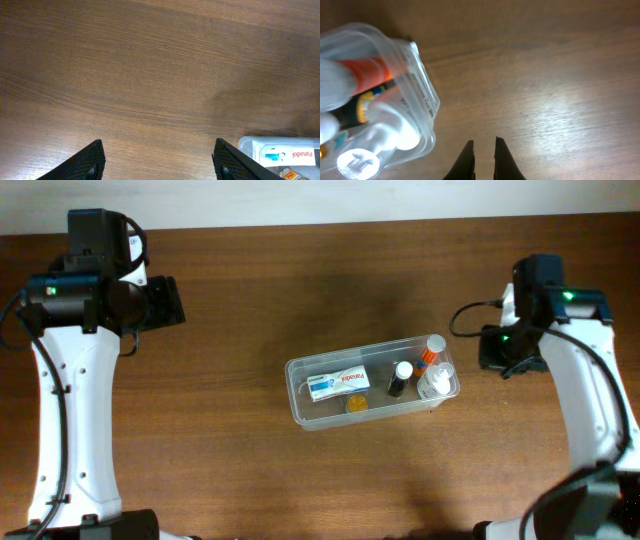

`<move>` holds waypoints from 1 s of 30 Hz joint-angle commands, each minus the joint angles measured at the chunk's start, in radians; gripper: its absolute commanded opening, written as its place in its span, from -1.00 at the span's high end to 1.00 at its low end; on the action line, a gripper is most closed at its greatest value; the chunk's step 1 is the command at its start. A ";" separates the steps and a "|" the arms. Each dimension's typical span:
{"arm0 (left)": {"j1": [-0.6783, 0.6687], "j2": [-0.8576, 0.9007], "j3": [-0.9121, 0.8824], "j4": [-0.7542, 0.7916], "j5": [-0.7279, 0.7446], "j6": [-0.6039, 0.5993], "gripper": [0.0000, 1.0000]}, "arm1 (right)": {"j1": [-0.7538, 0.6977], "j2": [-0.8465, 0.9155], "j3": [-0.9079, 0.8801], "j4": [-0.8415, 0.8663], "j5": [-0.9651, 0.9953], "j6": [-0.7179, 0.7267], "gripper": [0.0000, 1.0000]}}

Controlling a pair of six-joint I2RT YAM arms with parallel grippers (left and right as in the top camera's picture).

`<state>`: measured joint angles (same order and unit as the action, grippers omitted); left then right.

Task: Pack container

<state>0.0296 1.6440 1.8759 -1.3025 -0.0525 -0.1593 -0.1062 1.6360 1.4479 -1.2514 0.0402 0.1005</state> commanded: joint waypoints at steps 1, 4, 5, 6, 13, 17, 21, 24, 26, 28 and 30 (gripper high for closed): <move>0.002 0.000 0.006 -0.004 0.004 -0.012 -0.40 | -0.001 0.073 -0.019 0.004 -0.026 0.001 0.86; 0.002 0.000 0.006 -0.005 0.004 -0.012 -0.39 | -0.001 0.134 -0.019 0.014 -0.068 0.000 0.86; 0.002 0.000 0.006 -0.005 0.004 -0.012 -0.40 | -0.001 0.143 -0.019 0.017 -0.078 -0.003 0.86; 0.002 0.000 0.006 -0.005 0.004 -0.012 -0.40 | -0.001 0.156 -0.019 0.021 -0.111 -0.027 0.88; 0.002 0.000 0.006 -0.008 0.004 -0.012 -0.40 | -0.001 0.177 -0.019 0.021 -0.277 -0.125 0.85; 0.002 0.000 0.006 -0.009 0.004 -0.012 -0.39 | -0.001 0.178 -0.029 0.008 -0.309 -0.130 0.86; 0.002 0.000 0.006 -0.014 0.004 -0.012 -0.39 | -0.001 0.178 -0.051 0.007 -0.338 -0.131 0.86; 0.002 0.000 0.006 -0.016 0.004 -0.012 -0.39 | -0.001 0.178 -0.069 0.006 -0.367 -0.144 0.85; 0.002 0.000 0.006 -0.016 0.004 -0.012 -0.40 | -0.001 0.178 -0.075 0.006 -0.400 -0.176 0.85; 0.002 0.000 0.006 -0.016 0.004 -0.012 -0.39 | -0.001 0.178 -0.075 0.006 -0.400 -0.175 0.85; 0.002 0.000 0.006 -0.016 0.004 -0.012 -0.40 | -0.001 0.178 -0.075 0.006 -0.401 -0.176 0.85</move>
<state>0.0296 1.6440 1.8759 -1.3178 -0.0525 -0.1619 -0.1089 1.8095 1.3834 -1.2427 -0.3019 -0.0536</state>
